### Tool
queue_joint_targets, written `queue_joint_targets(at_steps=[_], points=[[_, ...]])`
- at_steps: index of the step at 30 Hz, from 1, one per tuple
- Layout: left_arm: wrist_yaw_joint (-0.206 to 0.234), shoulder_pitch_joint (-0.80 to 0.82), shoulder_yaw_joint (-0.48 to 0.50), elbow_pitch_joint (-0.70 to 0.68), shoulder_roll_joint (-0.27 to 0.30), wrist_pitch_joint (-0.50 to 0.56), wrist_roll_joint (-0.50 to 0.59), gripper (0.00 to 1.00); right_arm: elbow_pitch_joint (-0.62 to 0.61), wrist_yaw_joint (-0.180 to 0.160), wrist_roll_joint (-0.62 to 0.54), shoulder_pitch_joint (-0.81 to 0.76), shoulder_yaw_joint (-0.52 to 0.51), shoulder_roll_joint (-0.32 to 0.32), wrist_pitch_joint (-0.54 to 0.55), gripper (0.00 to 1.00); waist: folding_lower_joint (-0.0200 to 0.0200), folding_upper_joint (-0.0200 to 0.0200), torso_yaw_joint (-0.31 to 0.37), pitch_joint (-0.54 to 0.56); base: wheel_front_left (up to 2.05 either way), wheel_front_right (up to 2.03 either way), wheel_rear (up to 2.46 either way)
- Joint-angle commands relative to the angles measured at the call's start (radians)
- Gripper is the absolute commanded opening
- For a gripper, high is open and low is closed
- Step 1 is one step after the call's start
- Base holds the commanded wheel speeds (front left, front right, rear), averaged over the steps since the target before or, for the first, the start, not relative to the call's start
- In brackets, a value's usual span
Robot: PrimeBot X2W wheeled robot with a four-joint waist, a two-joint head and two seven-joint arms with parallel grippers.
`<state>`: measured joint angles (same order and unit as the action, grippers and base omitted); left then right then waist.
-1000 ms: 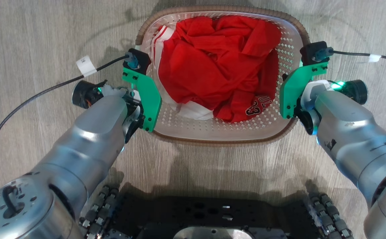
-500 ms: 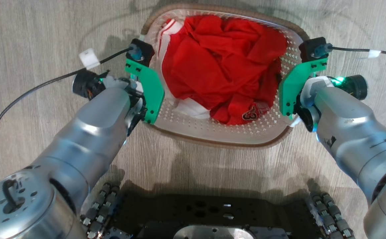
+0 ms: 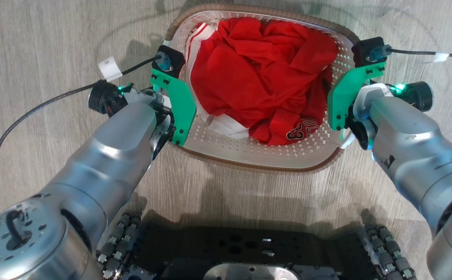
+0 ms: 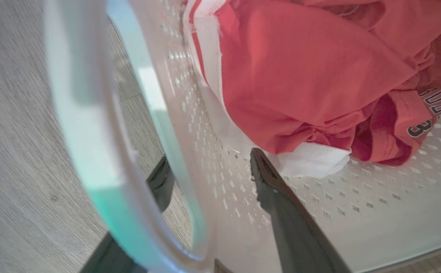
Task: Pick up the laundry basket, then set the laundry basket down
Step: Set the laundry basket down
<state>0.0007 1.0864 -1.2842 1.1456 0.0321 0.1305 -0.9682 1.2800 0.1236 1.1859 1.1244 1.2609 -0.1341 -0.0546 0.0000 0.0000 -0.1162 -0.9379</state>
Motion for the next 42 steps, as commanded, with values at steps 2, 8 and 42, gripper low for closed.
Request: queue_joint_targets(at_steps=[2, 8, 42], points=[[0.009, -0.003, 0.004, -0.011, 0.018, 0.0, 0.006, 1.0, 0.001, 0.007, -0.019, -0.042, 0.008, 0.006, -0.01, 1.0, 0.0, 0.0, -0.004, -0.002, 0.0, 0.0, 0.0], [0.015, 0.002, 0.004, -0.019, 0.018, -0.001, 0.004, 1.0, -0.003, 0.007, -0.039, -0.026, 0.011, -0.003, -0.005, 1.0, 0.0, 0.0, -0.012, -0.005, 0.0, 0.0, 0.0], [0.038, -0.116, 0.004, 0.036, 0.018, -0.057, 0.082, 1.0, 0.007, 0.007, -0.011, -0.143, 0.004, 0.008, 0.005, 1.0, 0.0, 0.0, -0.005, 0.306, 0.0, 0.0, 0.0]])
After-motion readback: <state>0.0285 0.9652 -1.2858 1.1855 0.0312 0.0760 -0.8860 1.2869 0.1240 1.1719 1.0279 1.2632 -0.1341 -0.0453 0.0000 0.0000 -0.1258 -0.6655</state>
